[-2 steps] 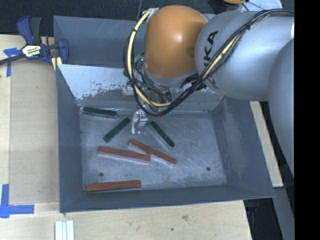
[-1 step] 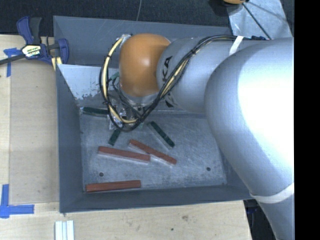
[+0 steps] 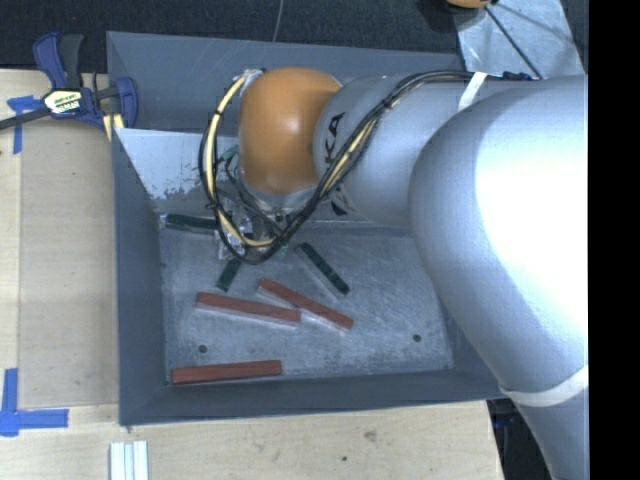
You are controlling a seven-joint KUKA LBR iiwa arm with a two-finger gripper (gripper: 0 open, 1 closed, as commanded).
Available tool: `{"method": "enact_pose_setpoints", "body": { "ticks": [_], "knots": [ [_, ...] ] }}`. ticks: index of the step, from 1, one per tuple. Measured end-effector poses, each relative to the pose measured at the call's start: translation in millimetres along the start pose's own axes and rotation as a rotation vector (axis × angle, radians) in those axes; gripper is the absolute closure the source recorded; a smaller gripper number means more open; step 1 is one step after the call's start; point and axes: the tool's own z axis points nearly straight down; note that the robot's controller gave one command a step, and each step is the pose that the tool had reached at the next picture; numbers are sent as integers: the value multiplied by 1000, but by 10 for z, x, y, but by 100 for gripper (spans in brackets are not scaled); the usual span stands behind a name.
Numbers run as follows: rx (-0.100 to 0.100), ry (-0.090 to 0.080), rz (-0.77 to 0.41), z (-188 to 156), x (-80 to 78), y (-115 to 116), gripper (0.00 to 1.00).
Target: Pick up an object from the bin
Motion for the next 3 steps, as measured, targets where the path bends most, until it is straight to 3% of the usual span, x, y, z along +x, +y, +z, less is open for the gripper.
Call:
{"method": "enact_pose_setpoints", "body": {
  "ticks": [1, 2, 3],
  "knots": [
    [4, 10, 49, -509, 57, -175, 100],
    [2, 1, 227, -837, 144, -210, 100],
    [4, 7, 154, -592, 130, -49, 0]
  ]
}}
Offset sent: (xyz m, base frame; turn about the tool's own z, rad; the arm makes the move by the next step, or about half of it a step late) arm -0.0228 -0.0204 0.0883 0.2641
